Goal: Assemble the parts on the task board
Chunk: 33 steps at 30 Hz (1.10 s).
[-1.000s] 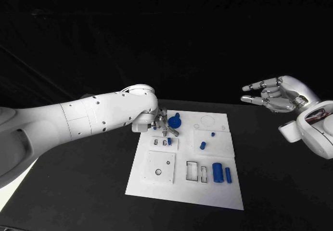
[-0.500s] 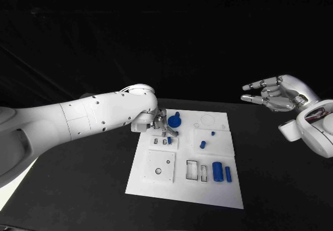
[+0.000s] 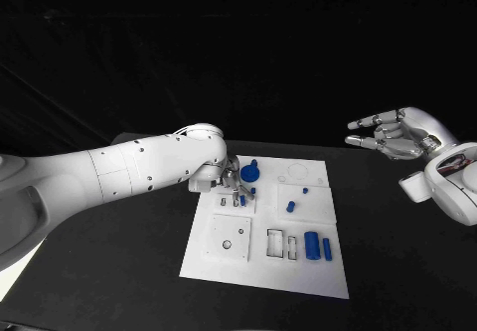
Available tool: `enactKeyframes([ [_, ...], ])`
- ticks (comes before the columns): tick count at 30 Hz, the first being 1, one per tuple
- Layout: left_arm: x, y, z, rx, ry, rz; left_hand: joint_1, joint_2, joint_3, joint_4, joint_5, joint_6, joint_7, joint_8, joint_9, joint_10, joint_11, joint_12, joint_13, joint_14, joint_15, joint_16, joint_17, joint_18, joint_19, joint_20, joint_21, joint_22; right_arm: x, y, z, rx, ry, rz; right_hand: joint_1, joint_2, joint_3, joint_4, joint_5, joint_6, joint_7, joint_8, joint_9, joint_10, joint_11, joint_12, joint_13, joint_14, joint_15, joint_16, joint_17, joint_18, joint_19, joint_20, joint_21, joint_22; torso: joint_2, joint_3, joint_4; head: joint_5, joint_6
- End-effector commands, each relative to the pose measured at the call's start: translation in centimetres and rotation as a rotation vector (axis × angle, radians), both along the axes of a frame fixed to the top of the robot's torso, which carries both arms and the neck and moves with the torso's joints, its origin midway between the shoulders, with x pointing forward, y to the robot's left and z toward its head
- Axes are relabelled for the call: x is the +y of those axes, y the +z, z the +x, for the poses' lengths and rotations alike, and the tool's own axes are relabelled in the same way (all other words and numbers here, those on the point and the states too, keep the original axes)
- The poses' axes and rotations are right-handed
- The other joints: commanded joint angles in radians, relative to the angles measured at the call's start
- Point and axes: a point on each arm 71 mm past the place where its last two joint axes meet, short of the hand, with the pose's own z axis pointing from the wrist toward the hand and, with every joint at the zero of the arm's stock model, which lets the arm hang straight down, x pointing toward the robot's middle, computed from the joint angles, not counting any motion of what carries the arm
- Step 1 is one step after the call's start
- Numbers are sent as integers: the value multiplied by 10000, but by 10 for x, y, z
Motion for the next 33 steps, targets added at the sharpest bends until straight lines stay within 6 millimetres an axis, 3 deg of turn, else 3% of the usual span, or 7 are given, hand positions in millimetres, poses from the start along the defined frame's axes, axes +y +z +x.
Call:
enactKeyframes([
  [1,-3,-1,-2,184,-155,15,119,33,77,-6,43,-71,21,38,23,-4,-5,-1,16,1052,-21,30,2635,-162,318,-81,26,200,1,-1,0,102,83,-41,49,62,-70,-6,24,78,0,33,8,-76,-5,-42,82,838,54,-69,1811,-154,810,60,9,1980,3,4,5,3,-6],
  [12,-4,-2,-3,201,-132,-68,617,186,534,-155,51,-121,23,-20,176,-19,-3,-20,13,1052,-20,30,2635,-166,327,-80,31,230,2,-2,1,158,115,-57,49,62,-70,-6,24,78,0,33,8,-76,-5,-42,82,838,54,-69,1811,-154,810,60,9,1980,13,7,-5,18,-12],
  [16,-4,-2,-3,209,-84,-134,1057,280,999,-363,56,-186,25,-109,243,-35,-5,-41,5,1052,-24,30,2635,-171,335,-84,40,259,3,-2,1,139,124,-51,59,68,-80,-6,55,76,0,30,8,-77,-5,-44,77,837,53,-71,1809,-154,809,59,8,1979,20,8,-4,21,-19],
  [23,-6,-2,-3,205,-1,-322,1472,160,1819,-523,92,-248,8,-303,276,-78,-23,-96,-29,1052,-39,30,2635,-177,345,-99,55,303,3,-3,2,159,135,-66,68,76,-79,-8,68,77,0,30,8,-77,-6,-44,75,838,53,-71,1810,-154,810,59,10,1982,21,-1,-10,18,-23],
  [27,-6,-2,-3,191,91,-469,1883,236,2552,-728,152,-308,-23,-449,275,-115,-52,-141,-55,1052,-68,30,2635,-177,348,-121,59,321,3,-3,2,184,138,-81,68,76,-79,-8,68,77,0,30,8,-77,-6,-44,75,838,53,-71,1810,-154,810,59,10,1982,29,2,-7,24,-51],
  [33,-5,-1,-3,141,257,-693,2347,-89,4126,-1088,866,-415,1,-671,292,-207,-46,-255,-119,1052,-84,30,2635,-179,349,-145,59,341,4,-4,2,233,160,-106,68,76,-79,-8,68,77,0,30,8,-77,-6,-44,75,838,53,-71,1810,-154,810,59,10,1982,29,-3,1,8,-73],
])
